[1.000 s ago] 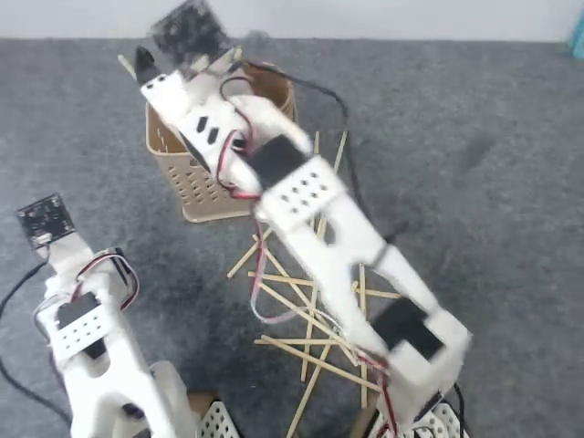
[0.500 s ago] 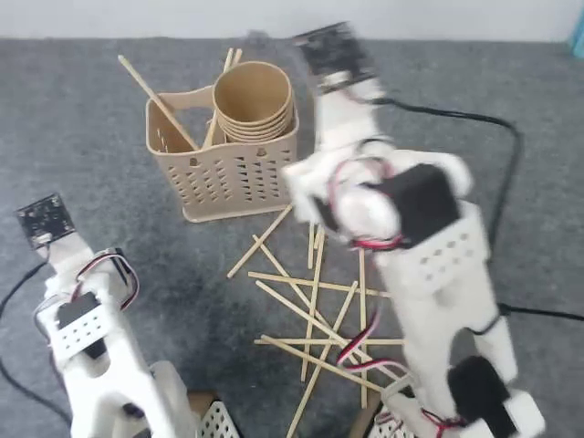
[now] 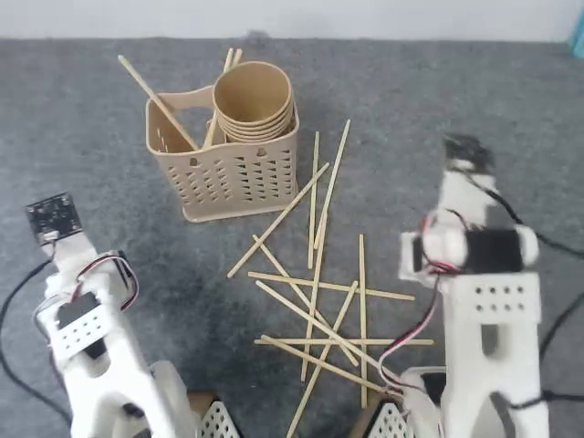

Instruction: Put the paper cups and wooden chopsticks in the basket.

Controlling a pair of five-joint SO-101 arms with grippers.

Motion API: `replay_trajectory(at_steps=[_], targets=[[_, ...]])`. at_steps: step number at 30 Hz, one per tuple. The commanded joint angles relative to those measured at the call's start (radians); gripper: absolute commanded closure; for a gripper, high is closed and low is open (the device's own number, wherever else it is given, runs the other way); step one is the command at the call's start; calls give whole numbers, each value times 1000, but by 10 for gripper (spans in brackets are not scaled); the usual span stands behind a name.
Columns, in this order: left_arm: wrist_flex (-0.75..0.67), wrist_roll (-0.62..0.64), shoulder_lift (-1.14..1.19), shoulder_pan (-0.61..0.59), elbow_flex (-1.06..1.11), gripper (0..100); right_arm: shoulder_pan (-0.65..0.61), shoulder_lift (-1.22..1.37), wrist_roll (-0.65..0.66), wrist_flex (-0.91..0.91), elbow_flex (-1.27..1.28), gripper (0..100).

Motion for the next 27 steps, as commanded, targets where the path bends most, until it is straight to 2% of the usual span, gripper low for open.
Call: replay_trajectory(at_steps=[1,4,9,14,17,21,24,27], targets=[[6,-11,-23,9,-8,823,101,-61,-6,-193,235,924],[28,-46,-23,43,-10,823,143,-54,-5,-394,428,924],[164,-318,-25,167,-35,823,257,-38,101,-711,666,924],[241,-348,-25,265,-102,823,265,-45,106,-664,660,924],[410,-345,-21,368,-222,823,271,-42,110,-661,661,924],[628,-336,-15,563,-372,823,280,-38,110,-664,661,924],[646,-259,-15,689,-423,823,295,-38,110,-664,660,924],[631,-242,-15,783,-449,823,295,-38,110,-665,661,924]])
